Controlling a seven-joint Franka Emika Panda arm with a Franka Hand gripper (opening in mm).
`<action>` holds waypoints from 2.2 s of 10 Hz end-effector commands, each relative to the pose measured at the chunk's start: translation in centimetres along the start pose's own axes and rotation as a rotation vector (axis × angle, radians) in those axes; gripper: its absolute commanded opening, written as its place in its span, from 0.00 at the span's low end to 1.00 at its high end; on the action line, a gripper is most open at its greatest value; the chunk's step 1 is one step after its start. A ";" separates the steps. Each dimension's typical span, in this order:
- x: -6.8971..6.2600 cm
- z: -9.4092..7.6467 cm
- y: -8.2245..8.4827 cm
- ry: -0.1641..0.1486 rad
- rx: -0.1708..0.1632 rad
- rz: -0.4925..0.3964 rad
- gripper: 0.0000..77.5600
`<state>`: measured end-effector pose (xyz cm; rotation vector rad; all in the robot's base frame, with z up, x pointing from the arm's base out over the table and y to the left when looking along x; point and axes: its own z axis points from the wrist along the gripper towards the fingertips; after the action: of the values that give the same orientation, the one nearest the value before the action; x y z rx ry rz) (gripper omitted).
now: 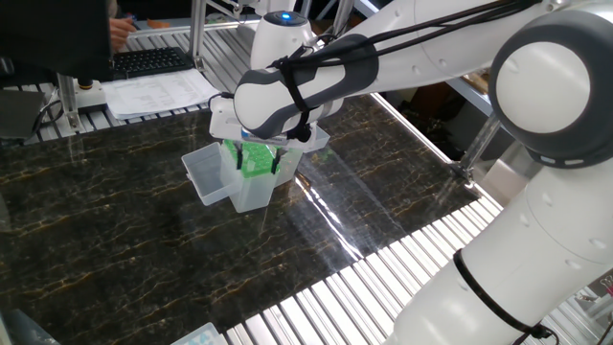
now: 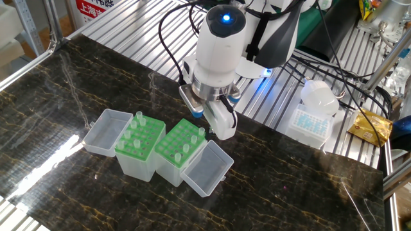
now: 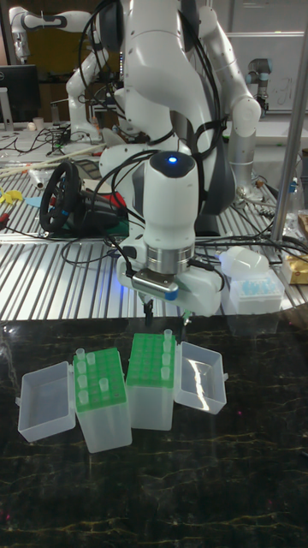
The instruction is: Transfer all large pipette tips from one holder to another
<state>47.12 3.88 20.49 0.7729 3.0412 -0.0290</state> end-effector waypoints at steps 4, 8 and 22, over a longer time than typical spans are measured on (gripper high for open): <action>0.0 0.3 -0.1 -0.010 0.000 0.031 0.01; 0.0 0.3 -0.1 -0.010 0.000 0.031 0.01; 0.5 -5.7 -1.3 -0.016 -0.002 0.052 0.01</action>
<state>46.00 3.27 25.24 0.8360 3.0108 -0.0342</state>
